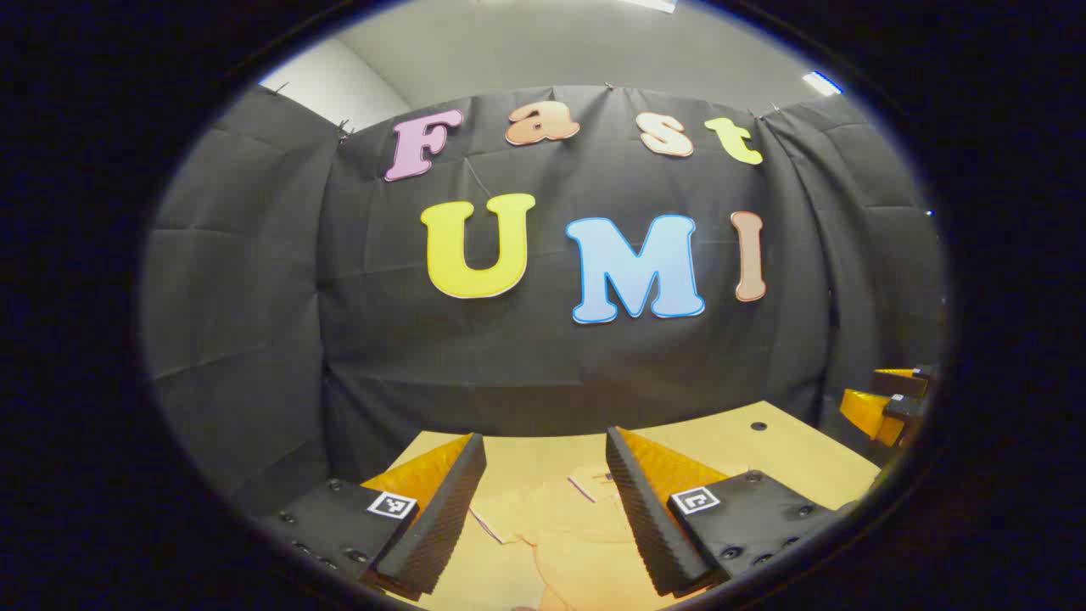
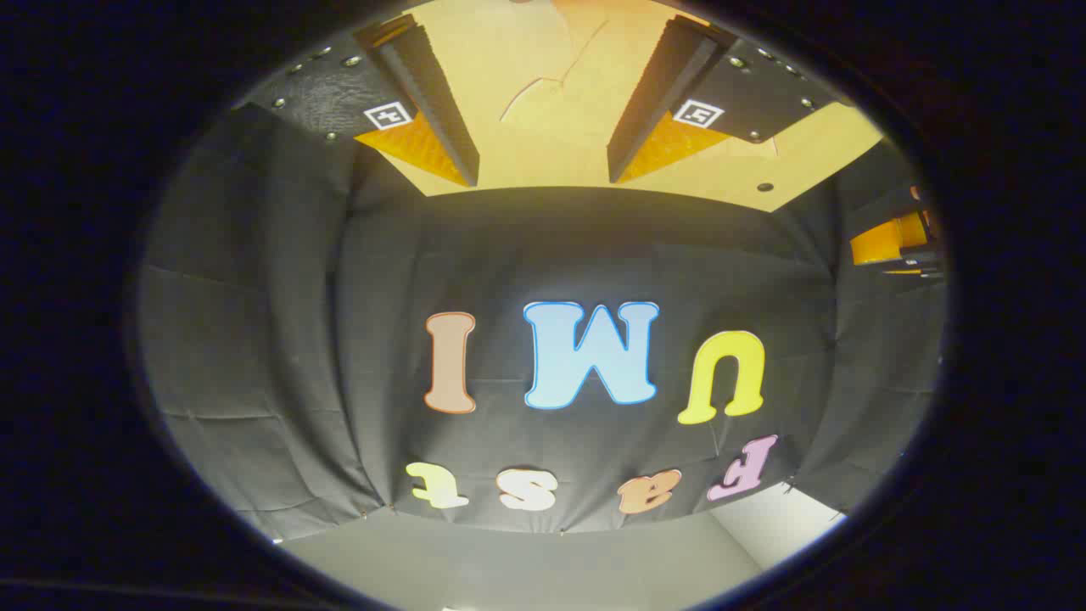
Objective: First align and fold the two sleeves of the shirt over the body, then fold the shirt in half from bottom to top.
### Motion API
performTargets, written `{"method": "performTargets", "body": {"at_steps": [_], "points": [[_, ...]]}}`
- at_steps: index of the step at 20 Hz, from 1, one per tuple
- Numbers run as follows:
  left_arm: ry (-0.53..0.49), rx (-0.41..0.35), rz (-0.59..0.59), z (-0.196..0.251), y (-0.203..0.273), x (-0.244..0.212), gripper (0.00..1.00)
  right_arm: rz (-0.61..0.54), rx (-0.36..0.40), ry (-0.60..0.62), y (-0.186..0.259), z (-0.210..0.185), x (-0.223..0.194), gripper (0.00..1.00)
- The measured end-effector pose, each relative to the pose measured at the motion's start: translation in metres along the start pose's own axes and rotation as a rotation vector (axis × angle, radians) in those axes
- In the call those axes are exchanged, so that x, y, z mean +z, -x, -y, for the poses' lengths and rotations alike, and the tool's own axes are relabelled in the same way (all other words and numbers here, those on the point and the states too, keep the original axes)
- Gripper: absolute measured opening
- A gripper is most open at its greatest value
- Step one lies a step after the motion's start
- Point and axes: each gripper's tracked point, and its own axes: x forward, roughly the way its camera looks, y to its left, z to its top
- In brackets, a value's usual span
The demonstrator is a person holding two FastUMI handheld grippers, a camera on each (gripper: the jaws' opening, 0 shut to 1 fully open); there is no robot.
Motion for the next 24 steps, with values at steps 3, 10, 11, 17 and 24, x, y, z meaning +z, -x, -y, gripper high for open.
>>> {"method": "performTargets", "body": {"at_steps": [3, 10, 11, 17, 24], "points": [[-0.002, 0.012, -0.007, -0.005, 0.008, -0.006, 0.94, 0.005, 0.009, 0.0, 0.003, -0.001, 0.003, 0.96], [0.01, 0.012, 0.015, 0.005, 0.006, 0.001, 0.94, 0.019, 0.004, 0.004, 0.002, 0.008, 0.009, 0.96], [0.005, 0.008, 0.02, 0.007, 0.006, 0.002, 0.94, 0.02, 0.003, 0.004, 0.0, 0.009, 0.009, 0.96], [0.007, 0.001, 0.018, 0.015, 0.001, -0.001, 0.92, -0.006, 0.008, 0.006, -0.012, 0.011, -0.003, 0.96], [-0.002, 0.007, 0.014, 0.017, -0.002, 0.002, 0.92, -0.161, -0.01, -0.035, -0.071, 0.026, -0.057, 0.96]]}}
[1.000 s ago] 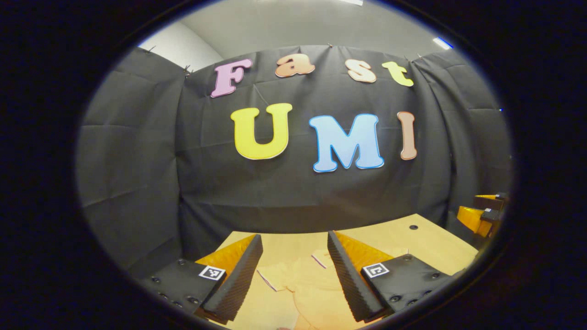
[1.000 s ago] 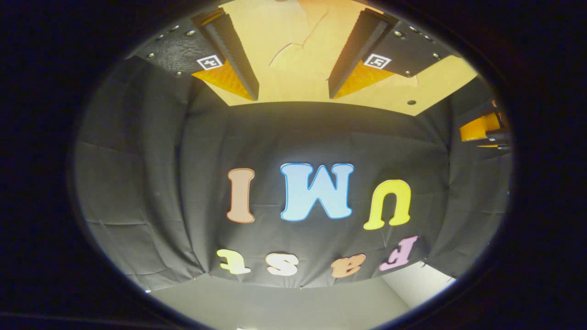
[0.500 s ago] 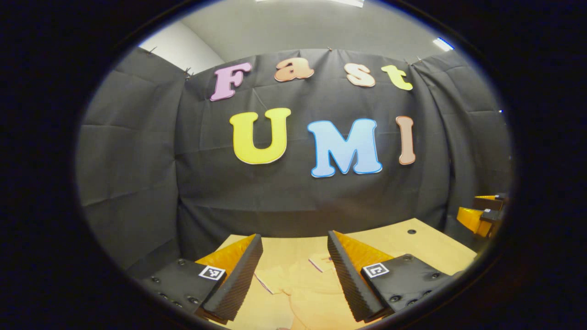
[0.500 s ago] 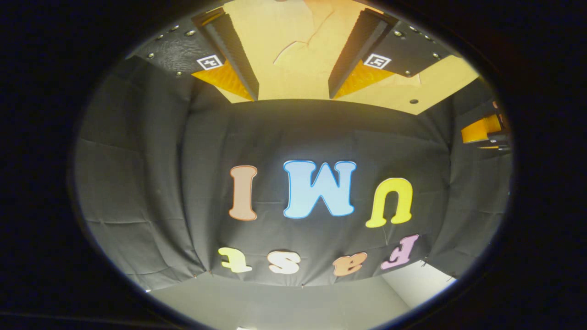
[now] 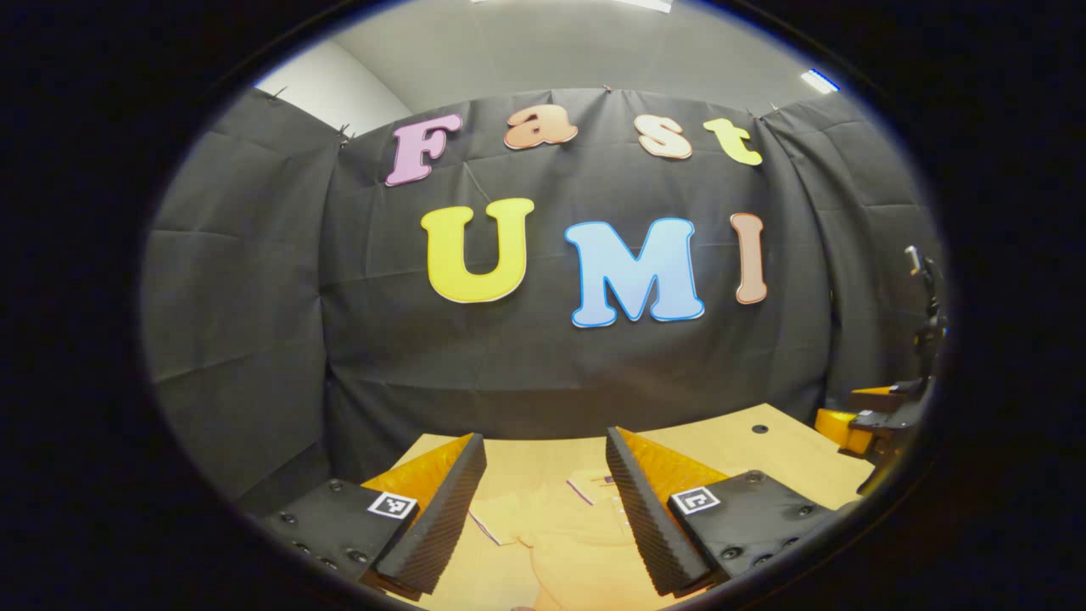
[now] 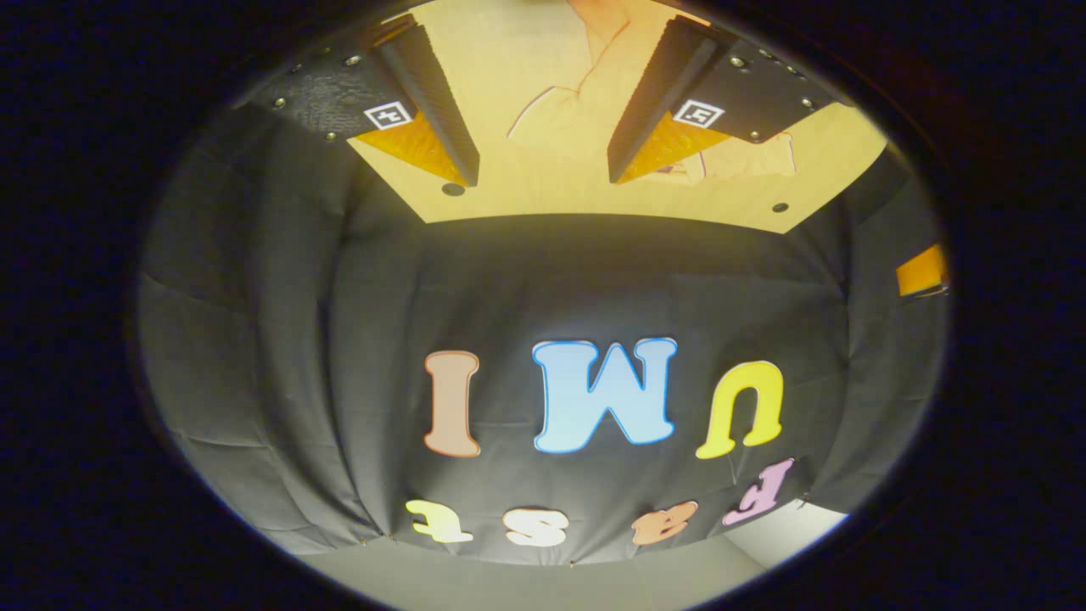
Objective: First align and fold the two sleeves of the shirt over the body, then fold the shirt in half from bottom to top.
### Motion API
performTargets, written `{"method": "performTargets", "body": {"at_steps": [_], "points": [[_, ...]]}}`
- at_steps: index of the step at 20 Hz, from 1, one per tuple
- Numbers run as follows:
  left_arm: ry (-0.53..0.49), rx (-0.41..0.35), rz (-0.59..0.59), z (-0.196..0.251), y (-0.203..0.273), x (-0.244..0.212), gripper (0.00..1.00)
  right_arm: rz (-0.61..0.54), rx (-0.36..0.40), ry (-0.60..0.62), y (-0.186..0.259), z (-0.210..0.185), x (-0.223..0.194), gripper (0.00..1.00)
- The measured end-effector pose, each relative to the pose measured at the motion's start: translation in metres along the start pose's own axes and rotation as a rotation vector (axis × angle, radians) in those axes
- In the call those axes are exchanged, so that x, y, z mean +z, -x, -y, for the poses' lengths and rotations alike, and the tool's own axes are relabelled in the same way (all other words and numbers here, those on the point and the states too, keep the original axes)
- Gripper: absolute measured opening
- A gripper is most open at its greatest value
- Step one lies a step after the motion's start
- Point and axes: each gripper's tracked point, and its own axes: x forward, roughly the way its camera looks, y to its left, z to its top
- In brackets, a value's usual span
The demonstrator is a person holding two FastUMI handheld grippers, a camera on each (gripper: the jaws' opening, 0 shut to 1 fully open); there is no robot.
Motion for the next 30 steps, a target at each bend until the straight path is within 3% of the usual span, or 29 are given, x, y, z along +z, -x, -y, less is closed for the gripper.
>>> {"method": "performTargets", "body": {"at_steps": [14, 24, 30], "points": [[0.01, 0.104, -0.069, -0.042, -0.003, -0.02, 0.94, -0.397, -0.018, -0.036, -0.141, 0.01, -0.131, 0.96], [-0.007, 0.134, -0.122, -0.057, -0.019, -0.037, 0.93, -0.616, -0.067, -0.057, -0.178, 0.01, -0.214, 0.95], [0.003, 0.141, -0.135, -0.057, -0.023, -0.041, 0.93, -0.62, -0.057, -0.068, -0.177, 0.009, -0.226, 0.93]]}}
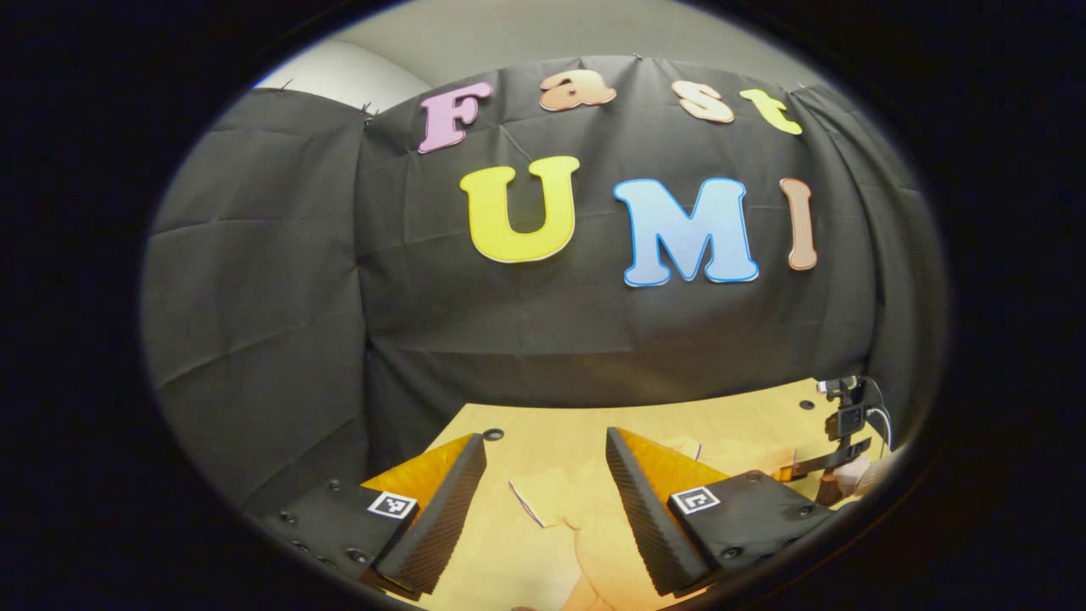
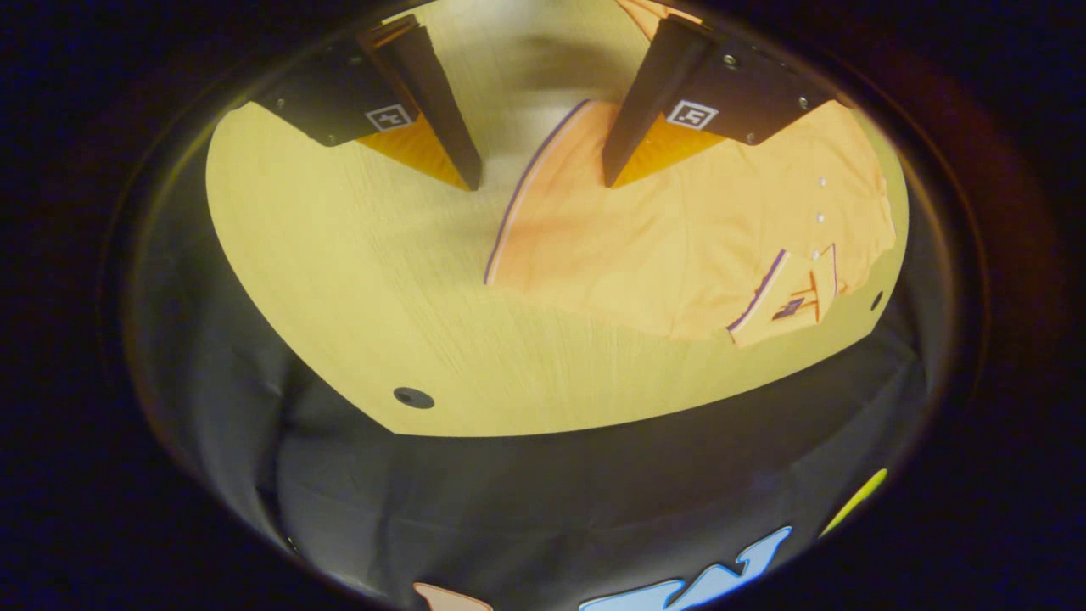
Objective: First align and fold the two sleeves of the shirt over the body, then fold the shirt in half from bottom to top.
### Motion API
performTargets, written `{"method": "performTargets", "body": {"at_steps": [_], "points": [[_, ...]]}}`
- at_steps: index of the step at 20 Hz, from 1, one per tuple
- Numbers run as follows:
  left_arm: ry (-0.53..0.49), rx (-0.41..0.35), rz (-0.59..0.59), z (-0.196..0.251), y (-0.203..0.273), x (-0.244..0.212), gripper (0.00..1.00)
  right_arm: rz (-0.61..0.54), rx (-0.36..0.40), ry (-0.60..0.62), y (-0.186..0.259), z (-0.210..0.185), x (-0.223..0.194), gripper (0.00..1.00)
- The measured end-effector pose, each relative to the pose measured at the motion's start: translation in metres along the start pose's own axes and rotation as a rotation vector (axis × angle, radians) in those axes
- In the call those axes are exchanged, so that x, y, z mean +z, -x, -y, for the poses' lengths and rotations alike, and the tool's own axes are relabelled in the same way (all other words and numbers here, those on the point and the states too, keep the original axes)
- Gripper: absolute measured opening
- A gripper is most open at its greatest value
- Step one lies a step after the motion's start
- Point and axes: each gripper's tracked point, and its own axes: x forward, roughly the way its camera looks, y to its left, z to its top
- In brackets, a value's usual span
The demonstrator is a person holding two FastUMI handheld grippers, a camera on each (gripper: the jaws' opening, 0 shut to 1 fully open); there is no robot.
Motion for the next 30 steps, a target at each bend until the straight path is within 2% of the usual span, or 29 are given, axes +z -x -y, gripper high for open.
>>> {"method": "performTargets", "body": {"at_steps": [2, 3, 4, 6, 7, 10, 11, 15, 20, 22, 25, 30], "points": [[0.009, 0.002, -0.001, 0.001, -0.003, -0.002, 0.93, 0.013, 0.03, 0.016, -0.004, -0.007, 0.002, 0.92], [0.012, 0.002, -0.001, 0.002, -0.004, -0.004, 0.94, 0.016, 0.039, 0.016, -0.002, -0.009, 0.002, 0.67], [0.014, 0.002, -0.002, 0.002, -0.004, -0.004, 0.93, 0.015, 0.043, 0.013, -0.002, -0.008, 0.002, 0.59], [0.018, 0.0, -0.004, 0.002, -0.004, -0.004, 0.94, 0.011, 0.079, -0.008, -0.004, -0.013, 0.002, 0.55], [0.018, -0.001, -0.005, 0.002, -0.004, -0.004, 0.94, 0.016, 0.082, -0.035, -0.002, -0.012, 0.005, 0.19], [0.019, 0.005, -0.008, 0.0, -0.005, -0.005, 0.94, -0.007, 0.101, -0.086, -0.001, -0.014, 0.005, 0.17], [0.018, 0.007, -0.01, -0.002, -0.005, -0.007, 0.94, -0.003, 0.099, -0.092, -0.004, -0.013, 0.007, 0.02], [0.01, 0.016, -0.01, -0.008, -0.003, -0.008, 0.94, -0.037, 0.11, -0.123, -0.001, -0.017, 0.011, 0.02], [0.025, 0.029, -0.013, -0.014, 0.001, -0.009, 0.93, 0.049, 0.126, -0.158, 0.011, -0.035, 0.048, 0.02], [0.024, 0.037, -0.014, -0.017, 0.002, -0.01, 0.94, 0.096, 0.14, -0.106, 0.018, -0.056, 0.066, 0.01], [0.027, 0.055, -0.011, -0.02, 0.005, -0.011, 0.94, 0.138, 0.202, 0.019, 0.031, -0.105, 0.081, 0.02], [0.039, 0.104, -0.012, -0.025, 0.012, -0.008, 0.94, 0.129, 0.295, 0.19, 0.041, -0.185, 0.062, 0.01]]}}
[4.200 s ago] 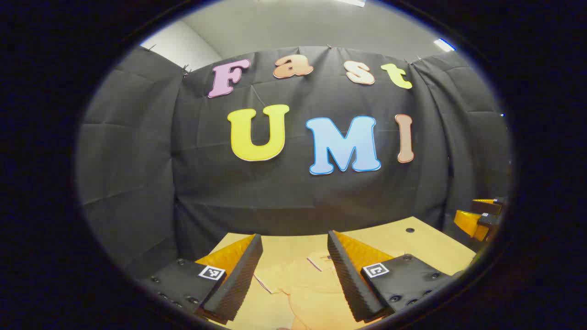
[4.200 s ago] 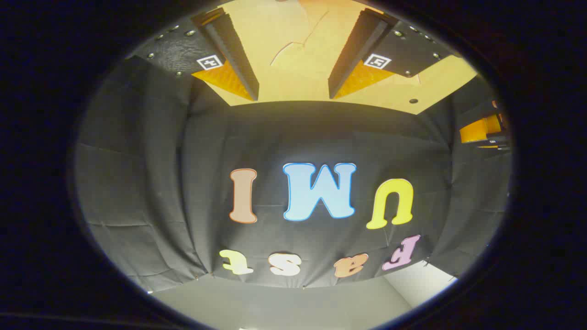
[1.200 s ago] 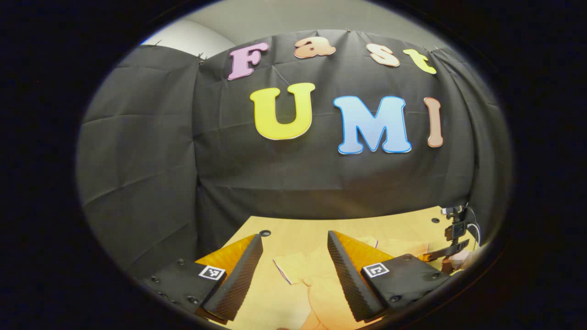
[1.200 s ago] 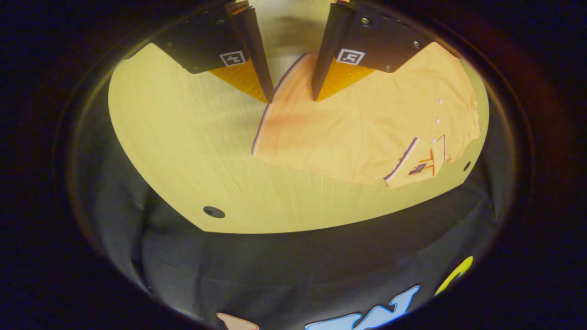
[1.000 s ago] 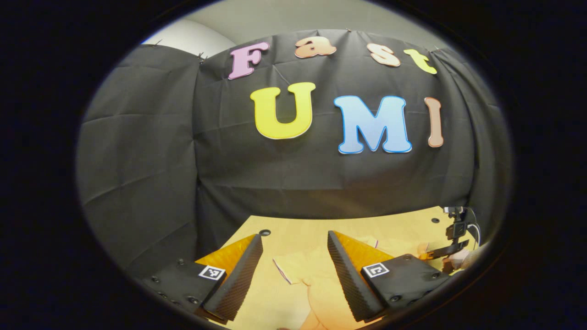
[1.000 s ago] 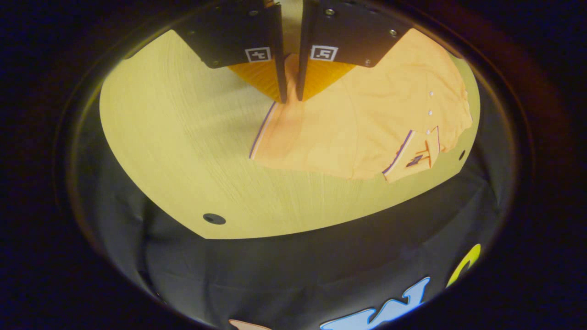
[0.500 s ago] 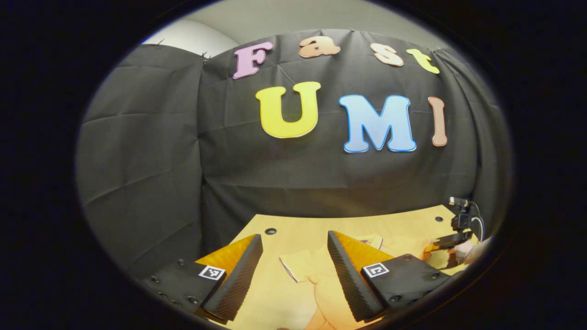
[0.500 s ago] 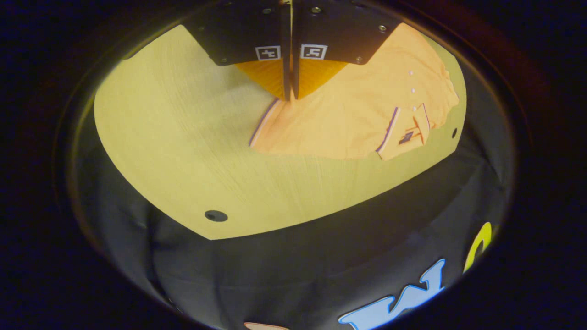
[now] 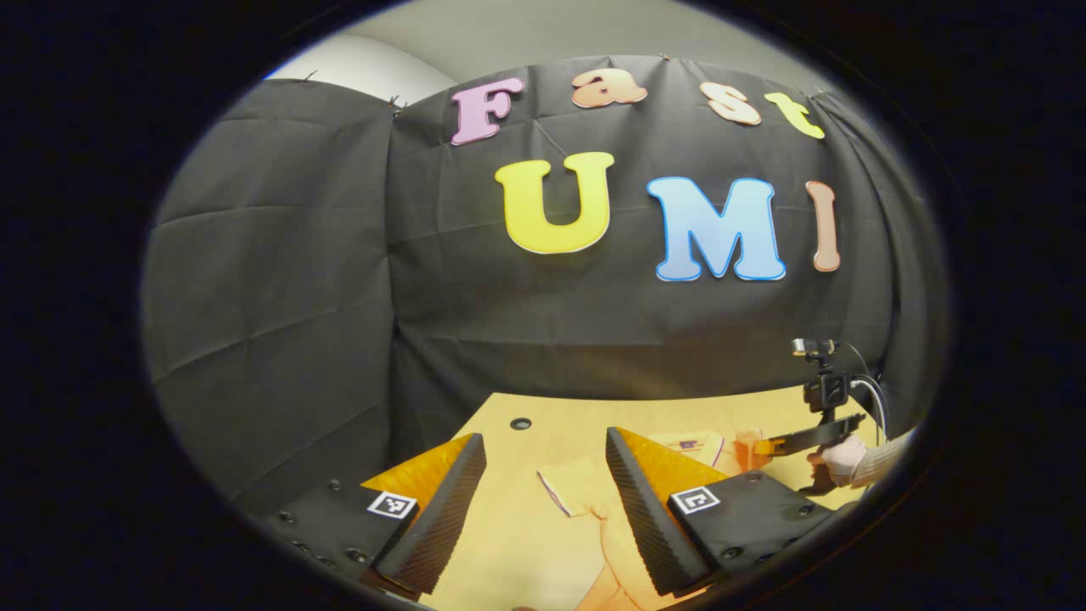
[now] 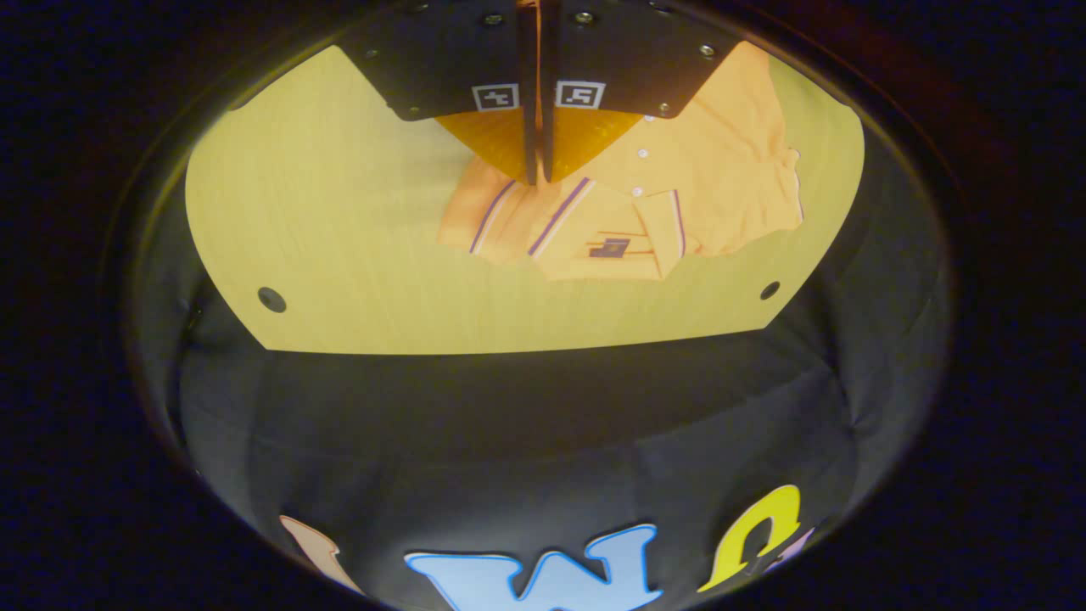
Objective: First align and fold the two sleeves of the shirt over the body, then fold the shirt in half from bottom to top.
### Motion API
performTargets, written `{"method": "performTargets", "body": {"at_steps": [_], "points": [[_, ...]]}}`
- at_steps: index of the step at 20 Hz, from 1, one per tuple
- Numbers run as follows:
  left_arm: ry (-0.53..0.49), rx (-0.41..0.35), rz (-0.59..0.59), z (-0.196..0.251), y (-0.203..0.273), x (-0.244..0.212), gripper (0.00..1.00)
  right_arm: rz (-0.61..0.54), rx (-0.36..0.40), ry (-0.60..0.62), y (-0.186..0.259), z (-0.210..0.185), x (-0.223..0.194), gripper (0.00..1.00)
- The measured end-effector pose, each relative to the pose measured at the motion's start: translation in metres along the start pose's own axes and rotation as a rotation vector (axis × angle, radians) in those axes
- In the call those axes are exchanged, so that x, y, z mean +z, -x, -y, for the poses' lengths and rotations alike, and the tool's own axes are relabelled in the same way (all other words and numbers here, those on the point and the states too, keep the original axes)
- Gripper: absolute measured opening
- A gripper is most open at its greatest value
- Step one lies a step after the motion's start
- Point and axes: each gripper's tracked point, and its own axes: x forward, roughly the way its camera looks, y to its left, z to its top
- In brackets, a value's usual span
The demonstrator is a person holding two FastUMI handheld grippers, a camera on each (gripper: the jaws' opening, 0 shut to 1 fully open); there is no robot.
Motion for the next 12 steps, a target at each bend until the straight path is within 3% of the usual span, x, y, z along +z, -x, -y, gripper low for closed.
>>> {"method": "performTargets", "body": {"at_steps": [3, 4, 5, 8, 9, 10, 11, 12], "points": [[0.008, 0.024, -0.008, -0.003, 0.0, -0.002, 0.94, -0.039, 0.019, 0.062, -0.007, -0.025, -0.018, 0.01], [0.01, 0.03, -0.013, -0.002, 0.0, -0.003, 0.94, -0.06, 0.048, 0.067, -0.007, -0.035, -0.025, 0.06], [0.016, 0.034, -0.019, -0.002, -0.001, -0.007, 0.94, -0.073, 0.069, 0.073, -0.008, -0.041, -0.03, 0.22], [0.036, 0.036, -0.035, 0.002, -0.005, -0.014, 0.94, -0.068, 0.097, 0.094, -0.002, -0.052, -0.032, 0.38], [0.038, 0.033, -0.04, 0.002, -0.005, -0.015, 0.94, -0.062, 0.096, 0.097, 0.001, -0.053, -0.029, 0.38], [0.036, 0.028, -0.045, 0.003, -0.007, -0.019, 0.94, -0.057, 0.097, 0.096, 0.004, -0.053, -0.028, 0.31], [0.035, 0.022, -0.051, 0.005, -0.01, -0.024, 0.94, -0.05, 0.095, 0.095, 0.008, -0.051, -0.025, 0.39], [0.036, 0.012, -0.057, 0.007, -0.014, -0.029, 0.94, -0.041, 0.093, 0.093, 0.012, -0.049, -0.022, 0.38]]}}
